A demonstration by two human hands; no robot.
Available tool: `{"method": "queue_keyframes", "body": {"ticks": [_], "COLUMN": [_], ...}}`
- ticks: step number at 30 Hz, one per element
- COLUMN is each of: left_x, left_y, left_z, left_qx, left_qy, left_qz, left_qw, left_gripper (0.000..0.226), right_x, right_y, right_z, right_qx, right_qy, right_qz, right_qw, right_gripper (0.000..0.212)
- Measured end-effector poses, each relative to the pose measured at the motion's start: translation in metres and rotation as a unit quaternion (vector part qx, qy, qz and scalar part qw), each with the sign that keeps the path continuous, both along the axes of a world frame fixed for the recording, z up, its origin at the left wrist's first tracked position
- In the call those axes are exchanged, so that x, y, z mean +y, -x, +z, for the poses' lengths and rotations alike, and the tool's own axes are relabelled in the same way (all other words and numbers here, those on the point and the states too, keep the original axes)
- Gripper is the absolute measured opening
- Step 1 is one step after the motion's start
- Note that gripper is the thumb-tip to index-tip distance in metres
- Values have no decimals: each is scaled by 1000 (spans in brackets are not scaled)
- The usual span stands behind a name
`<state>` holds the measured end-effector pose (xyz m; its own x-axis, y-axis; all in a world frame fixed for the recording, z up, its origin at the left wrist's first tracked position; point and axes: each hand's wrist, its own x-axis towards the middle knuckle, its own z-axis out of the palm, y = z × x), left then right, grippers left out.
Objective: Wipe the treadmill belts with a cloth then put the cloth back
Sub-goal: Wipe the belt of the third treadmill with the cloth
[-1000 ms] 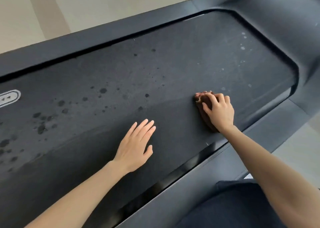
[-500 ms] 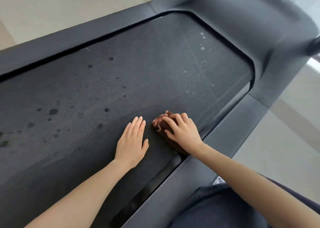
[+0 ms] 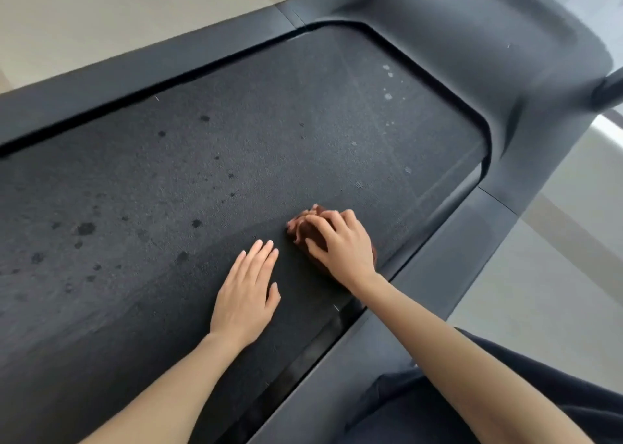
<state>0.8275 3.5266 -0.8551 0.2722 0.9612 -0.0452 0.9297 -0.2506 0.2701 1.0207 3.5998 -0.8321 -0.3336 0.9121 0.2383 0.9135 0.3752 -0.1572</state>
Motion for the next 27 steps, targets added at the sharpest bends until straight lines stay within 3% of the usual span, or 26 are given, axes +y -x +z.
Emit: {"method": "queue_keyframes", "body": {"ticks": [3,5,7,9,11,16,20,22,23,25,27], "left_x": [2,4,6,5,6,8,7,7,6,7,8], "left_y": [0,0,0,0,0,0,0,-1,-1,0,1], "left_z": [0,0,-1,0,2,4,6,6,6,6,5], "left_qx": [-12,-18,-23,-23,-23,-16,-10,-17,-20,-25,-28], "left_qy": [9,12,11,14,17,20,29,33,34,32,31], "left_qz": [0,2,5,3,3,-1,6,4,3,1,0], "left_qw": [1000,1000,1000,1000,1000,1000,1000,999,999,999,999], "left_gripper": [57,57,57,56,56,56,56,56,56,56,56], "right_x": [16,41,71,94,100,61,52,72,86,119,144], "right_y": [-13,-34,-52,-60,-50,14,40,24,12,-12,-31], "right_z": [0,2,3,0,-4,-3,-2,1,4,6,5], "right_qx": [-37,-75,-59,-2,15,9,-12,-59,-66,-48,-4], "right_qy": [-43,-46,-12,40,43,-10,-3,-13,-9,12,44], "right_qz": [113,120,-15,-207,-276,-35,189,208,167,-13,-215], "right_qw": [992,989,998,978,960,999,982,976,984,999,976], "right_gripper": [32,31,33,36,37,32,35,34,34,37,38]}}
